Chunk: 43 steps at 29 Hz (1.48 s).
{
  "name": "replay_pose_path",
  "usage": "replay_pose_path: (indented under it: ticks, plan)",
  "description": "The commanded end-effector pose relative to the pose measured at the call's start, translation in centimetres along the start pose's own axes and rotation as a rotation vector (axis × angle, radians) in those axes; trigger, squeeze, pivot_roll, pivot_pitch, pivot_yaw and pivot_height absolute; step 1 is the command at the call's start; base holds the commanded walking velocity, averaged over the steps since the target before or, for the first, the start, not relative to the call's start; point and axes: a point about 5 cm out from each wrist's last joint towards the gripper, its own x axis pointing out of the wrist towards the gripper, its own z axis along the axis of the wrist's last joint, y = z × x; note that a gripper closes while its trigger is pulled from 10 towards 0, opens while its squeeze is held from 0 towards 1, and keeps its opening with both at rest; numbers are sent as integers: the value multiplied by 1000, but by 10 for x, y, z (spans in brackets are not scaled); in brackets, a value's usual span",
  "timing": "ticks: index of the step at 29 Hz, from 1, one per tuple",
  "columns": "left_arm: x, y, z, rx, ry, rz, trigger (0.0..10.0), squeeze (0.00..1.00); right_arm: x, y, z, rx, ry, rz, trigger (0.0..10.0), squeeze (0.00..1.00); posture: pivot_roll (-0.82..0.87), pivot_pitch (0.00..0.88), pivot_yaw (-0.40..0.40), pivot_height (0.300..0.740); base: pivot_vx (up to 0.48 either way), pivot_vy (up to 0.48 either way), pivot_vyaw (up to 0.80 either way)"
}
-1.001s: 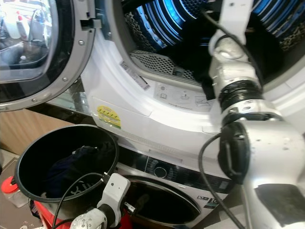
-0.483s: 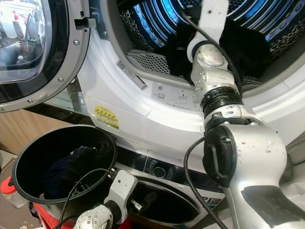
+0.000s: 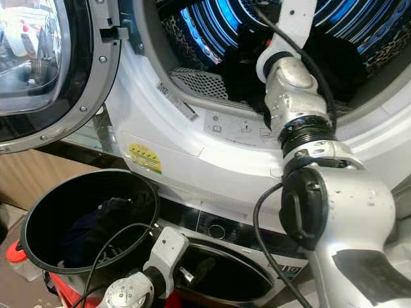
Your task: Clothes washing
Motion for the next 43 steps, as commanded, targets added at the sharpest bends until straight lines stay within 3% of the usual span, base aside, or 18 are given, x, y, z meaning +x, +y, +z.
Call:
replay_pose_path:
  ticks: [1,7,13,16,26,32,34,36,39,43]
  plan:
    - [2,-2,-2,7,8,-19,10000,0,-2,-7,5,13,-21,19,10000,0,170,55,-36,740,0,0,0]
    - [6,1,-1,12,4,-30,10000,0,-4,-1,9,26,-59,146,10000,0,137,46,-31,740,0,0,0]
    - [9,-2,-1,11,-1,-48,10000,0,-20,33,24,102,-105,480,10000,0,118,41,-32,740,0,0,0]
    - [9,-3,-1,12,1,-55,10000,0,-28,36,27,95,-98,520,10000,0,115,39,-34,740,0,0,0]
    - [14,-8,-1,8,-3,-100,10000,0,-77,28,22,-119,-57,711,10000,0,72,35,-35,740,0,0,0]
    - [14,-9,-1,8,-5,-107,10000,0,-91,19,13,-254,17,683,10000,0,68,33,-34,740,0,0,0]
    - [15,-8,-1,9,-12,-107,10000,0,-91,10,6,-365,55,590,10000,0,67,29,-33,740,0,0,0]
    - [15,-8,1,5,-28,-111,10000,0,-87,3,6,-408,57,510,10000,0,67,29,-33,740,0,0,0]
    - [16,-9,3,3,-40,-121,10000,0,-81,-7,15,-413,21,394,10000,0,69,27,-34,740,0,0,0]
    - [15,-10,2,3,-37,-129,10000,0,-87,-8,27,-397,-1,416,10000,0,64,27,-35,740,0,0,0]
